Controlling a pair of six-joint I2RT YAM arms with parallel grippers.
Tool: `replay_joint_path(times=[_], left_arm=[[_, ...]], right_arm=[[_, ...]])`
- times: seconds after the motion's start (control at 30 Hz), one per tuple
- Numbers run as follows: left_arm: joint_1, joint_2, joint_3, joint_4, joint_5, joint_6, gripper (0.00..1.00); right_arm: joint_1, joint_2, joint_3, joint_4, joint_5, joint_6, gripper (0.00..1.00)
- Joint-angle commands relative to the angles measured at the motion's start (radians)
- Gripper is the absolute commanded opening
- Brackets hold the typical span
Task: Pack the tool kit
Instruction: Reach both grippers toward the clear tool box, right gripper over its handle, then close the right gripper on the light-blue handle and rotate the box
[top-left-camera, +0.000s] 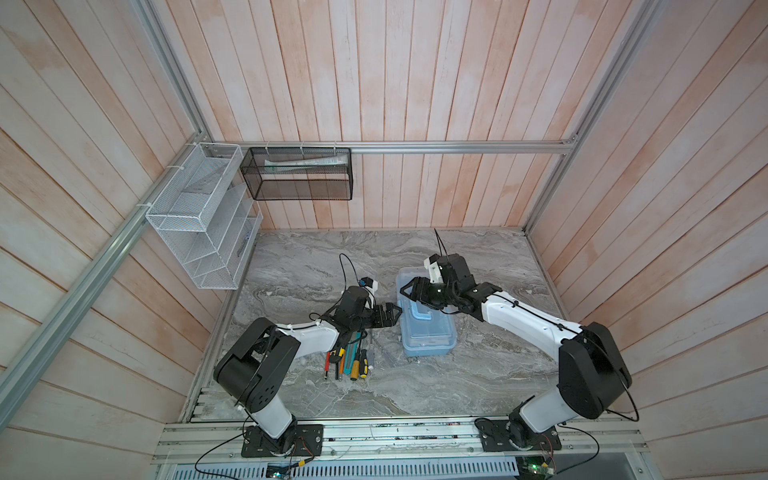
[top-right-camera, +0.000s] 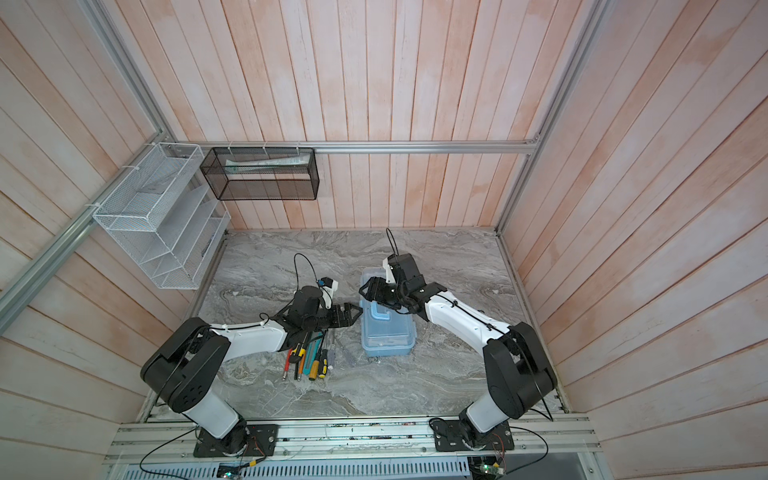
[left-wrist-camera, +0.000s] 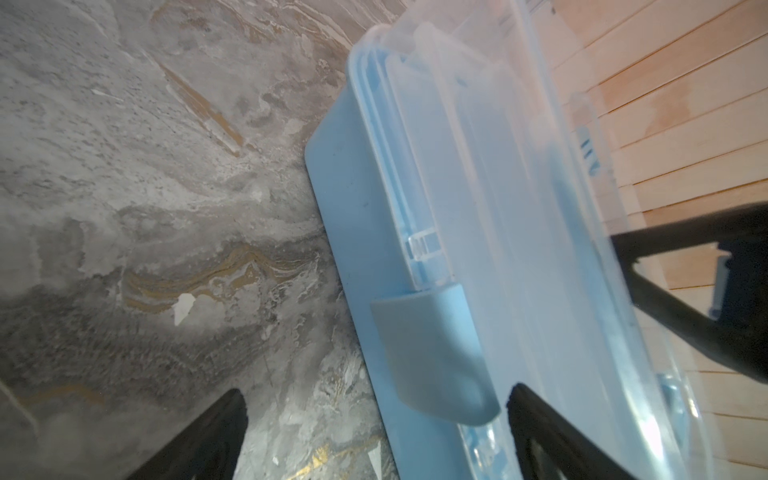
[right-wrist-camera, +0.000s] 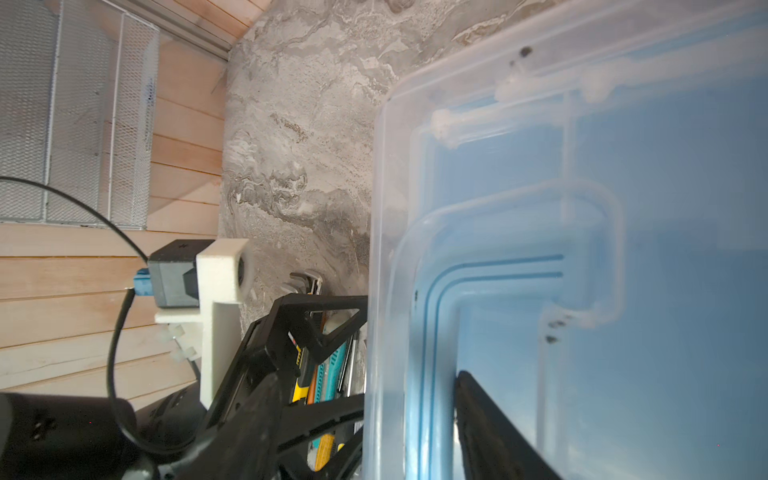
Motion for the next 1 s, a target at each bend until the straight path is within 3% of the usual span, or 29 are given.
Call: replay_joint_path(times=[0.0, 0.1, 0.2, 0.33, 0.5, 0.63, 0.8, 0.97], left_arm=[[-0.021, 0.014, 0.07, 0.001, 0.026, 0.055, 1.0], [-0.019, 0.015, 0.102, -0.045, 0.001, 0.081, 1.0], [-0.019, 0.014, 0.108, -0.052, -0.008, 0.08, 1.0], [-0.019, 0.007, 0.086, -0.012, -0.002, 0.063, 1.0], [-0.017, 0.002, 0.083, -0.022, -0.015, 0.053, 1.0], [-0.016, 0.0, 0.08, -0.031, -0.026, 0.057, 1.0], [-0.016, 0.004, 0.082, -0.044, -0.036, 0.053, 1.0], [-0.016, -0.003, 0.074, -0.053, -0.045, 0.033, 1.0]], right_arm=[[0.03, 0.008, -0.075, 0.089, -0.226, 0.035, 0.63], [0.029, -0.003, -0.132, 0.252, -0.343, 0.088, 0.6], [0.022, -0.01, -0.126, 0.281, -0.405, 0.084, 0.56], [0.004, -0.064, -0.108, 0.248, -0.387, 0.034, 0.54], [-0.063, -0.144, -0.225, 0.438, -0.437, 0.157, 0.49], [-0.113, -0.194, -0.3, 0.476, -0.434, 0.191, 0.45], [-0.166, -0.27, -0.31, 0.379, -0.423, 0.142, 0.43], [-0.194, -0.34, -0.205, 0.034, -0.238, -0.055, 0.41]])
